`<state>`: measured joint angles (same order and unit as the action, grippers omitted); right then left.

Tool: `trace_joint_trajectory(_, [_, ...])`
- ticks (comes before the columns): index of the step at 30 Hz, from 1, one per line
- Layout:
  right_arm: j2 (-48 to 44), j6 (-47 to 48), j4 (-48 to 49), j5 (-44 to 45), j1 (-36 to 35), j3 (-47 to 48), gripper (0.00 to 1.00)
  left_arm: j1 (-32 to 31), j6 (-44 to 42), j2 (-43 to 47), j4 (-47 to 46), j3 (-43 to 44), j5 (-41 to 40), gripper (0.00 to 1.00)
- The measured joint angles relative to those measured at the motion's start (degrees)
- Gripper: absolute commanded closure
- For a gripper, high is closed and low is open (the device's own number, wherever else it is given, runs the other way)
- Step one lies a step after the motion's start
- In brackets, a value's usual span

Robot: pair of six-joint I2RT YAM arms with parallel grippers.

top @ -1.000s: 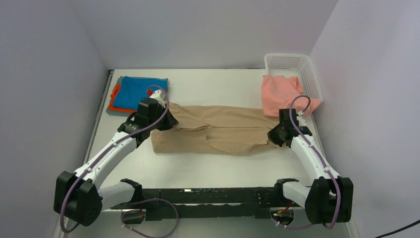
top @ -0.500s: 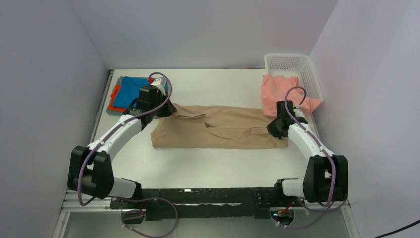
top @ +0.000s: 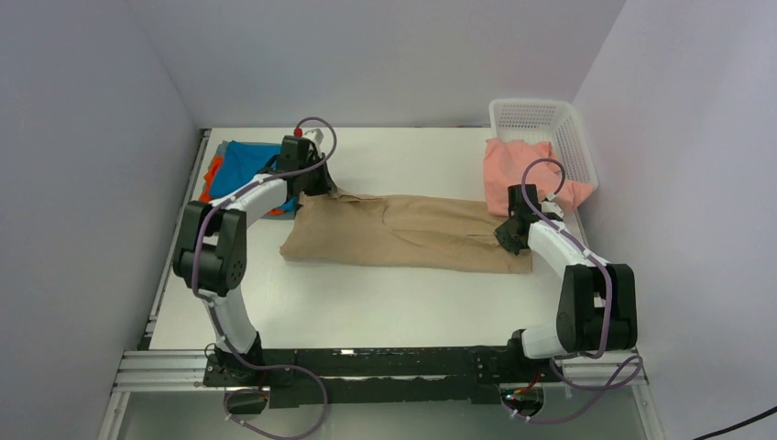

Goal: Fold and stack the t-shirts
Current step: Fold the other side of the tshirt into a rectangle, then rotate the tshirt 90 degrees

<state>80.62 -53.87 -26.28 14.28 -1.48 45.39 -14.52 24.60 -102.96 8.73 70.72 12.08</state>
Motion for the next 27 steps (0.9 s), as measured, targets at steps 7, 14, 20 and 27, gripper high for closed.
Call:
trace_joint_trajectory(7, [2.3, -1.2, 0.9, 0.9, 0.7, 0.0, 0.75, 0.0, -1.0, -6.4, -0.2, 4.3, 2.0, 0.81])
trace_joint_trajectory(14, [3.3, -1.9, -1.1, 4.7, 0.9, 2.7, 0.21, 0.0, -1.7, -8.5, 0.7, 7.8, 1.5, 0.08])
trace_joint_trajectory(20, [0.8, -1.0, -5.1, 12.0, 0.9, 6.7, 0.0, 0.1, -1.2, -5.2, 3.3, 8.1, 1.0, 0.01])
trace_joint_trajectory(27, [-7.6, 7.6, -3.7, 10.8, -1.3, 5.0, 0.0, -2.8, 0.2, 10.4, 4.0, 2.4, -2.8, 0.01])
